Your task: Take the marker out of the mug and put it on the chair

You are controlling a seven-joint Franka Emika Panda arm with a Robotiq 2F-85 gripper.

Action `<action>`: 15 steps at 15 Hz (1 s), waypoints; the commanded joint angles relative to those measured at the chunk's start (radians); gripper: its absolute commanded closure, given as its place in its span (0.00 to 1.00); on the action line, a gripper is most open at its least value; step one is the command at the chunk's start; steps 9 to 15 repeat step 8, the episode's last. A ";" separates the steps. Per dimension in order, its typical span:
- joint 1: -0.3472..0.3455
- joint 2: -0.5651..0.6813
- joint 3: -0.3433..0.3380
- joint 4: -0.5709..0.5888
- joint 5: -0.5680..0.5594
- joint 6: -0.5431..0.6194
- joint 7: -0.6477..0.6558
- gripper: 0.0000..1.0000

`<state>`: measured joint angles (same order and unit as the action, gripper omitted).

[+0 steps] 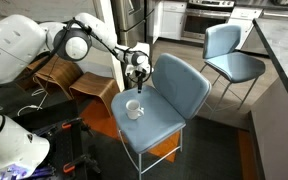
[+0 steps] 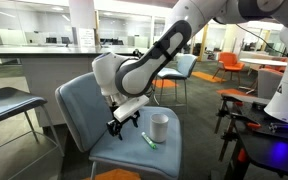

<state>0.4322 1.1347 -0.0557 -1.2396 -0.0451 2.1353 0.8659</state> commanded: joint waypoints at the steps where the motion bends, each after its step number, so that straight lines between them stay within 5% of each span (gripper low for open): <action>1: -0.056 -0.059 0.034 -0.036 0.040 -0.022 -0.056 0.00; 15: -0.101 -0.126 0.033 -0.080 0.064 -0.052 -0.102 0.00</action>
